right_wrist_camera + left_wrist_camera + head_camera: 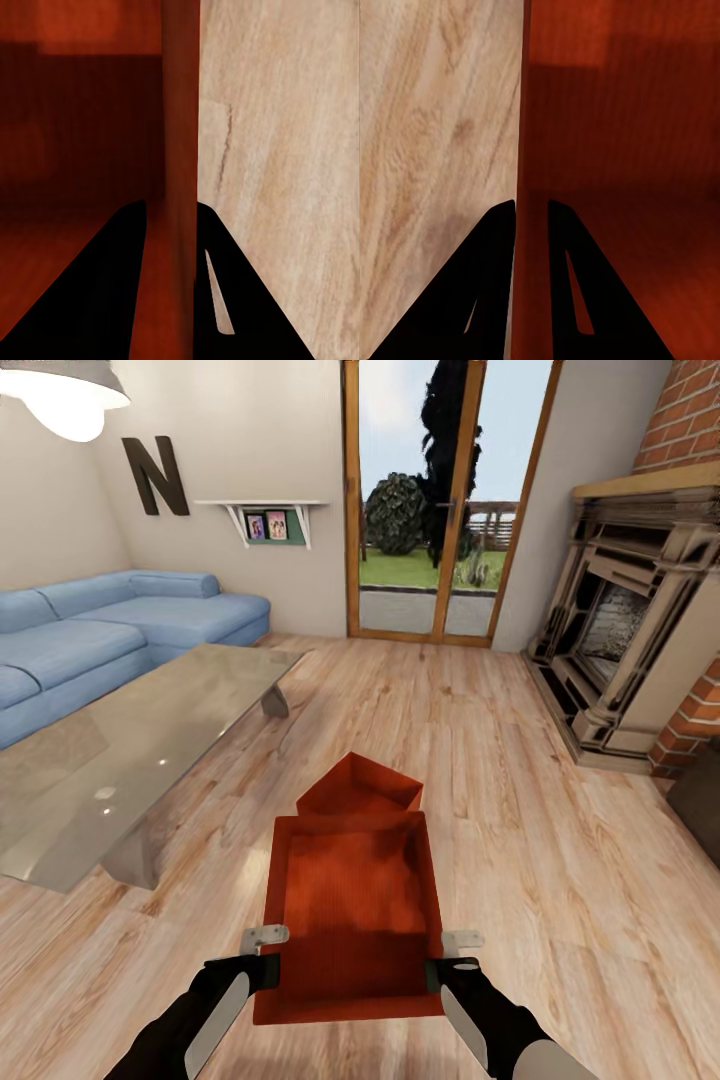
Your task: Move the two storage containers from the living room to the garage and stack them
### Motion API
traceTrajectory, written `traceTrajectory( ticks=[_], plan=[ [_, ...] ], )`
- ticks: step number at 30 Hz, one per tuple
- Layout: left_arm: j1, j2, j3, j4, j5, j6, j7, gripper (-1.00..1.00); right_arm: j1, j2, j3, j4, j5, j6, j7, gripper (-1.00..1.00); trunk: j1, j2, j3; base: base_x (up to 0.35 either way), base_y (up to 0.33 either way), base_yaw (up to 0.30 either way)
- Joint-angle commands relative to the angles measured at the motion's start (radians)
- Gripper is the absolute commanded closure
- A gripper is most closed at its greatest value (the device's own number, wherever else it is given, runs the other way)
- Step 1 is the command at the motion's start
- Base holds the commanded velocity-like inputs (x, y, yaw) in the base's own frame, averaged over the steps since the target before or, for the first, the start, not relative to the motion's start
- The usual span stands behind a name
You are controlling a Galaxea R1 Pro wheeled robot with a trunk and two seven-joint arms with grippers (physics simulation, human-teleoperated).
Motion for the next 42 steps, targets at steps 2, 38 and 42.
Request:
traceTrajectory(
  ticks=[2,38,42],
  plan=[
    [-0.001,0.001,0.005,-0.005,-0.002,-0.026,0.010,1.00,0.000,-0.002,0.000,0.005,-0.006,0.006,-0.006,1.00,0.000,0.000,0.001,-0.048,0.027,0.000],
    [-0.001,0.001,0.005,-0.004,0.000,-0.026,0.010,1.00,0.000,-0.001,0.000,0.005,-0.006,0.006,-0.007,1.00,0.000,0.000,0.003,-0.090,0.109,0.096],
    [-0.001,0.001,0.005,-0.004,0.000,-0.026,0.010,1.00,0.000,-0.002,0.001,0.005,-0.006,0.006,-0.007,1.00,0.000,0.000,0.003,-0.001,0.002,0.292]
  ],
)
